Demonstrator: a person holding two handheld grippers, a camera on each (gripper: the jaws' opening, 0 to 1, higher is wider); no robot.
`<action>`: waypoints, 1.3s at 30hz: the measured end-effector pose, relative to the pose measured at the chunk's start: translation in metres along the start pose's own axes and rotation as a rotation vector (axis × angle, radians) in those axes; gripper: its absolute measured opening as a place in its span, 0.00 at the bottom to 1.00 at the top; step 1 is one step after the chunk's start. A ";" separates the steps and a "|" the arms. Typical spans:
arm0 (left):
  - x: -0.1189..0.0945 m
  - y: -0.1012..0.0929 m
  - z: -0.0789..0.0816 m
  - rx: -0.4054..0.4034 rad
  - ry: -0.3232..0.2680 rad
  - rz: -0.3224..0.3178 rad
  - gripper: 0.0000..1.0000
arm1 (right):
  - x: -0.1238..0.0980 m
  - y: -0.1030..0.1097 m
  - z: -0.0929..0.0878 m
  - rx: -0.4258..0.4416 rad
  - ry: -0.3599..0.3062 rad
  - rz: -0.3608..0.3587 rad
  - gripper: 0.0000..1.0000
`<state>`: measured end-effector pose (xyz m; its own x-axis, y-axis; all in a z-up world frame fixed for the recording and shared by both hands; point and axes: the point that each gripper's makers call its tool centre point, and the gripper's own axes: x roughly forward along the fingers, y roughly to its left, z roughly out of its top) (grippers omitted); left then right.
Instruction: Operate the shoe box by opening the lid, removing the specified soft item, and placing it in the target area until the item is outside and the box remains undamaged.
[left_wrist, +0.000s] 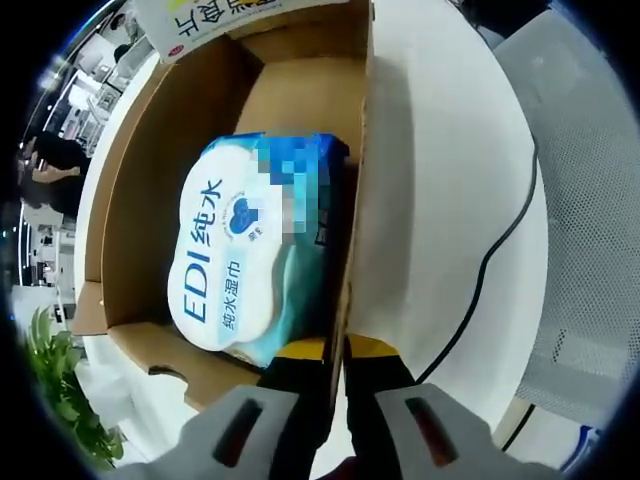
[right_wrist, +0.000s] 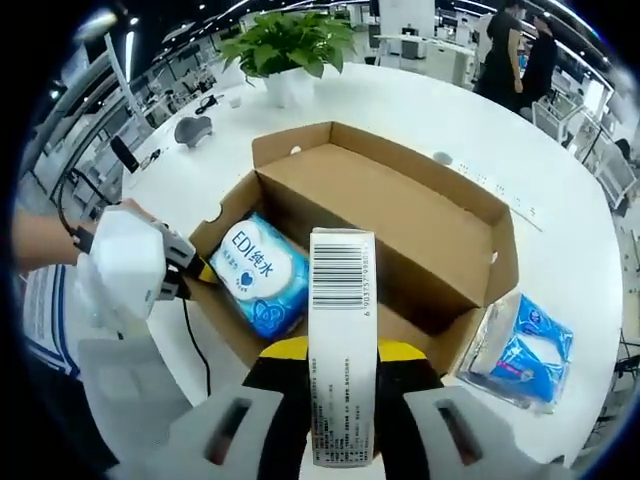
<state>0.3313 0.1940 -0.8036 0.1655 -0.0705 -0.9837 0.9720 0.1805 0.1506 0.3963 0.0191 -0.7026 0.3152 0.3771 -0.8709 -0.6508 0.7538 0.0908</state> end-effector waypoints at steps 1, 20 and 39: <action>0.000 0.000 0.000 -0.001 0.000 0.000 0.04 | -0.001 0.002 0.000 0.001 -0.003 0.005 0.18; 0.000 -0.001 0.000 0.000 -0.002 0.005 0.04 | -0.032 0.004 -0.010 -0.010 -0.110 -0.085 0.18; 0.000 -0.002 0.000 -0.001 0.001 0.001 0.04 | -0.063 -0.010 -0.030 0.045 -0.163 -0.137 0.18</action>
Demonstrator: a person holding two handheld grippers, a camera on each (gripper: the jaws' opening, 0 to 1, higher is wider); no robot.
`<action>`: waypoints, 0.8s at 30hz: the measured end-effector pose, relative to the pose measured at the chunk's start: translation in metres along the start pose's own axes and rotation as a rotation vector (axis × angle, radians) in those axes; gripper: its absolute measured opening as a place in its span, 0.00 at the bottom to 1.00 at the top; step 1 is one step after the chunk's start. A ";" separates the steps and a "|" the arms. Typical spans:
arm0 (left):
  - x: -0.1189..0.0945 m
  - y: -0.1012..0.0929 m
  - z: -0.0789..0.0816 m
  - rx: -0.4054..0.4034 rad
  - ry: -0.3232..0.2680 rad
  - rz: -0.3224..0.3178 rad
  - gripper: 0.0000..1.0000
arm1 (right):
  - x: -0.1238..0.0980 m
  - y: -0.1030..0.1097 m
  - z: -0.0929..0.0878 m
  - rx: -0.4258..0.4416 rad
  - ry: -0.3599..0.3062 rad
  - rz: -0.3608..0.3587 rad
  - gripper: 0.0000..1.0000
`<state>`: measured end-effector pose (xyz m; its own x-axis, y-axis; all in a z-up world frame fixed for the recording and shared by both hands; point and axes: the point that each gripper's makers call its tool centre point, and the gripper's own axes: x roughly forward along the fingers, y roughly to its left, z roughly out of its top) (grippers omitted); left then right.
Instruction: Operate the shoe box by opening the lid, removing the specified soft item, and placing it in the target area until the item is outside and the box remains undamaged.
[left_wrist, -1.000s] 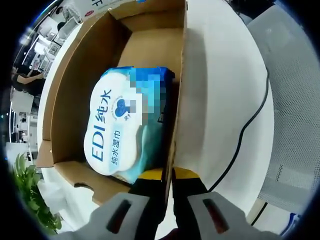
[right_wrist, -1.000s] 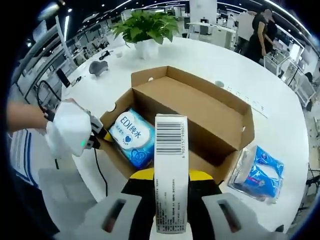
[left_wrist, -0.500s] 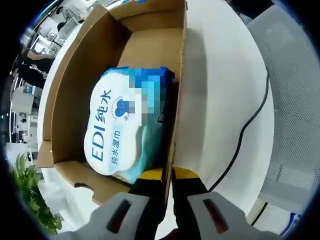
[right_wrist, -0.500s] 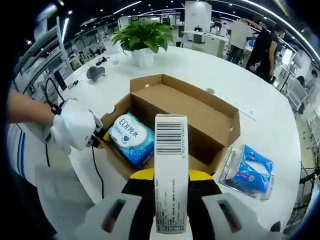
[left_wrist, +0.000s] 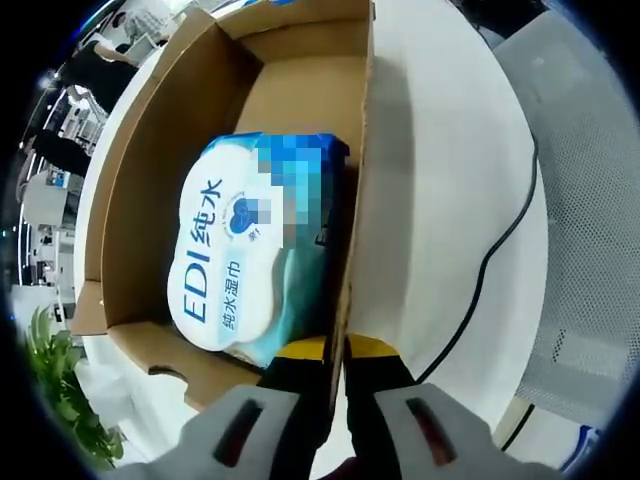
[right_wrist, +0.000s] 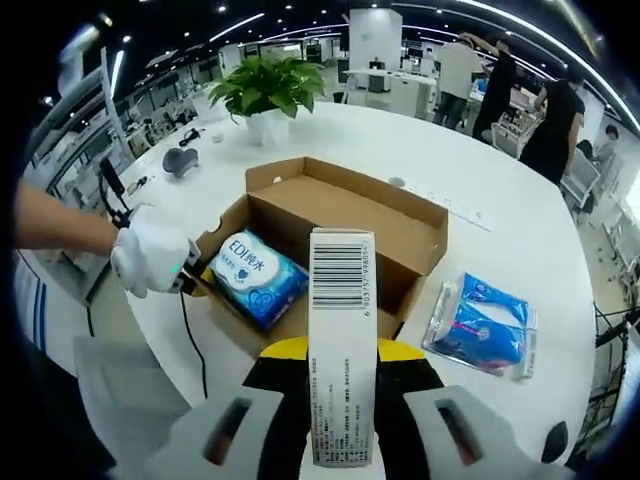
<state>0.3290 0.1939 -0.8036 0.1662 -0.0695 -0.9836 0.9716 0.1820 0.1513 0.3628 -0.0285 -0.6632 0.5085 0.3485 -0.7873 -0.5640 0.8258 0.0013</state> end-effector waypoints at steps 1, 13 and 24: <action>0.000 0.000 0.000 0.000 0.000 0.001 0.04 | -0.001 0.000 0.000 0.002 -0.004 -0.001 0.18; -0.001 0.000 -0.001 -0.001 0.003 0.001 0.04 | -0.016 -0.019 -0.009 0.043 -0.021 -0.038 0.18; -0.001 0.000 -0.001 -0.002 0.004 0.001 0.04 | -0.031 -0.047 -0.031 0.100 -0.013 -0.097 0.18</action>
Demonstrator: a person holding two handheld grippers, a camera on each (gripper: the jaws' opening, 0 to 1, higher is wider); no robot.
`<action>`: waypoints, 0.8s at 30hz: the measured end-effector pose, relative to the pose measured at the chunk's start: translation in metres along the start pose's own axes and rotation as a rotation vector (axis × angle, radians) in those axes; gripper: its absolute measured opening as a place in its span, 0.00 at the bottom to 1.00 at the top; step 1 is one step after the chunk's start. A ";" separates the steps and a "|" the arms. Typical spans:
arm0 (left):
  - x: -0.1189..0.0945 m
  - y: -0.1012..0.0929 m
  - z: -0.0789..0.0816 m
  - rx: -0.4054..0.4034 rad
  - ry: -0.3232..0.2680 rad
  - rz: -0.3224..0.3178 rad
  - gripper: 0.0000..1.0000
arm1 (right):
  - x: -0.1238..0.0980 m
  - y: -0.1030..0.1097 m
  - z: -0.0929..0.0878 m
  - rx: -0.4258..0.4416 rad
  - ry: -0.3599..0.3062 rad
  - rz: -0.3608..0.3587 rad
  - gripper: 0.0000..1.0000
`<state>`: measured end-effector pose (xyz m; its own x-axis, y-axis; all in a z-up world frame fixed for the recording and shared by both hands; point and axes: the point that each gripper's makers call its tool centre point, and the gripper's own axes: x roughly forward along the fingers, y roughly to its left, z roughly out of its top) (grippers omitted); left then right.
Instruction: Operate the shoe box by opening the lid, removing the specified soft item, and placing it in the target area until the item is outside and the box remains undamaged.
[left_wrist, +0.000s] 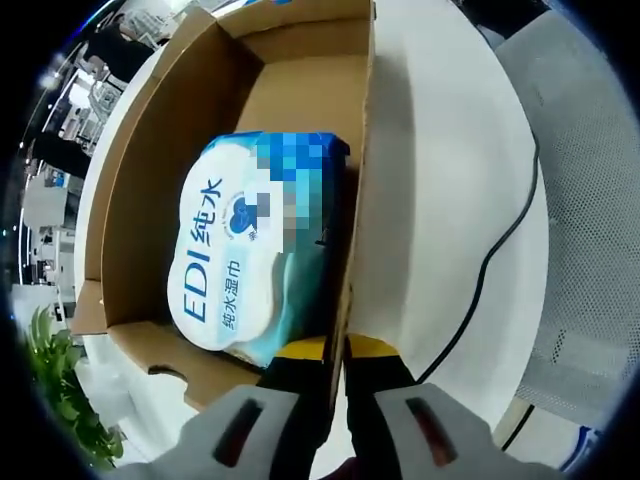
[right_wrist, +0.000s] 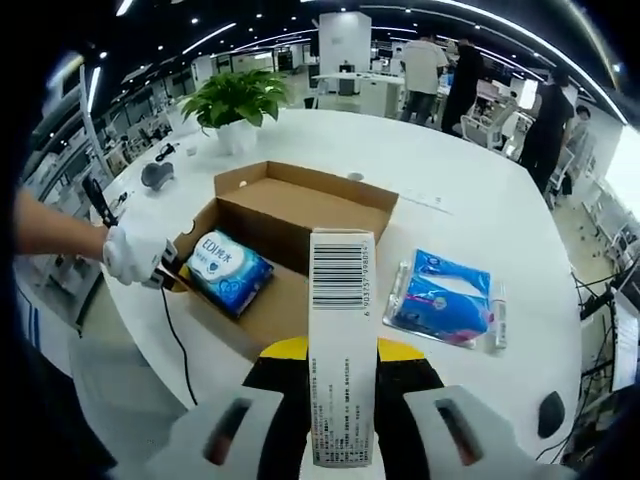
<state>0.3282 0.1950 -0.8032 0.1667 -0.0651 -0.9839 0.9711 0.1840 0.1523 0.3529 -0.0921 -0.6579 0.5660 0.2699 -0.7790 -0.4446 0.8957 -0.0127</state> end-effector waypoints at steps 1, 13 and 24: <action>0.000 0.000 0.000 0.000 0.000 0.000 0.04 | -0.001 -0.002 -0.002 0.005 0.002 -0.003 0.18; 0.000 0.000 0.000 0.000 0.002 0.000 0.04 | -0.009 -0.027 -0.029 0.063 0.024 -0.049 0.18; 0.001 0.000 -0.002 0.007 0.014 0.008 0.04 | -0.017 -0.050 -0.045 0.116 0.038 -0.089 0.18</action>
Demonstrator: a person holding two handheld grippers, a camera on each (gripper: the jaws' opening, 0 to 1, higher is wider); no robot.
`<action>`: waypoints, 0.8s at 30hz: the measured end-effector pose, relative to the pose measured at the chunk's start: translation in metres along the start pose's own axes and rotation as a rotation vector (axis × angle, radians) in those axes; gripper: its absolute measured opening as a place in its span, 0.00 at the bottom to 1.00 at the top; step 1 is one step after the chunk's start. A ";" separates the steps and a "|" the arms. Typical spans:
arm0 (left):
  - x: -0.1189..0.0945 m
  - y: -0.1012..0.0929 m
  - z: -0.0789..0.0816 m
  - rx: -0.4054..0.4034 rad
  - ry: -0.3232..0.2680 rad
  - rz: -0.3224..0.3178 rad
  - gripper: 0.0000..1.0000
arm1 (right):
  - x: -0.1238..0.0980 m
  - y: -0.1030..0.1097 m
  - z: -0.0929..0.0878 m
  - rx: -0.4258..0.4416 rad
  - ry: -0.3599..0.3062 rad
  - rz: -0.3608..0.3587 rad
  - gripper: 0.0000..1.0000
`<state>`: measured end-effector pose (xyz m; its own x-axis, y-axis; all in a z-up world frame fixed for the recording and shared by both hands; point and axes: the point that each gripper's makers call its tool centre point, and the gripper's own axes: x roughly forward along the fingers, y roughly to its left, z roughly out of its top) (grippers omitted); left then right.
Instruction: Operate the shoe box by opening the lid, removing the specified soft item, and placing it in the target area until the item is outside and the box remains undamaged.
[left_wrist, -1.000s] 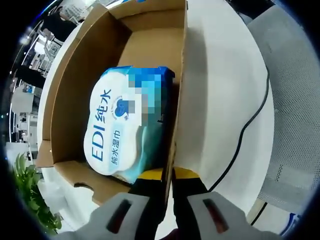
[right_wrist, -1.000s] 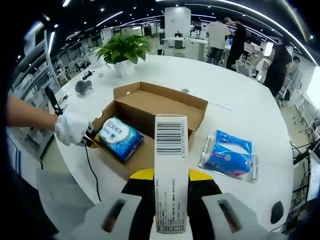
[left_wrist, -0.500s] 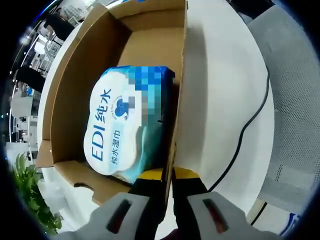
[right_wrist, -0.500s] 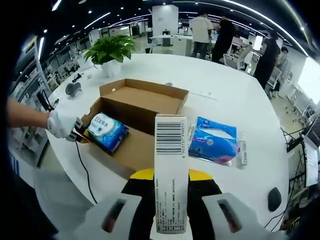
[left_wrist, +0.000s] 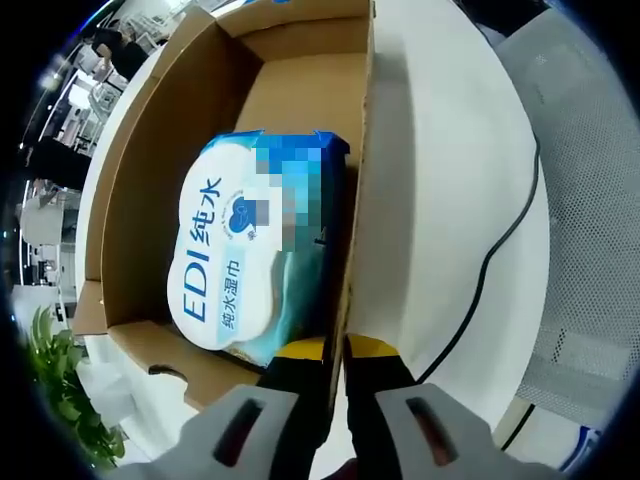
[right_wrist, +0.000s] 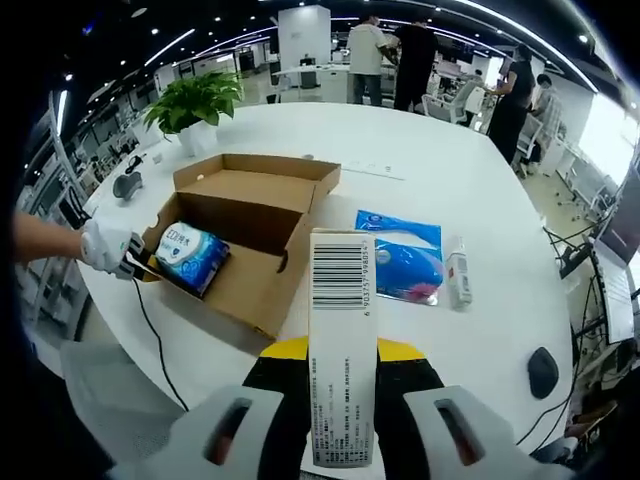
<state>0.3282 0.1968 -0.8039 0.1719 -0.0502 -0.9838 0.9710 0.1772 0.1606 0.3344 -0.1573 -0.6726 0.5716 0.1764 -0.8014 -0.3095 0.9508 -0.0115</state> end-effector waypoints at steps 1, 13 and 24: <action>0.000 0.000 0.000 0.000 0.001 -0.001 0.04 | 0.000 -0.002 0.000 0.004 -0.002 -0.003 0.18; 0.000 -0.001 0.000 -0.020 0.011 -0.020 0.03 | -0.004 -0.035 -0.019 0.064 -0.004 -0.050 0.18; 0.000 -0.002 0.000 -0.040 0.009 -0.016 0.04 | -0.001 -0.061 -0.041 0.160 0.008 -0.086 0.18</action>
<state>0.3261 0.1968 -0.8044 0.1545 -0.0449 -0.9870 0.9662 0.2154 0.1415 0.3209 -0.2257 -0.6958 0.5842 0.0913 -0.8064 -0.1349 0.9908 0.0145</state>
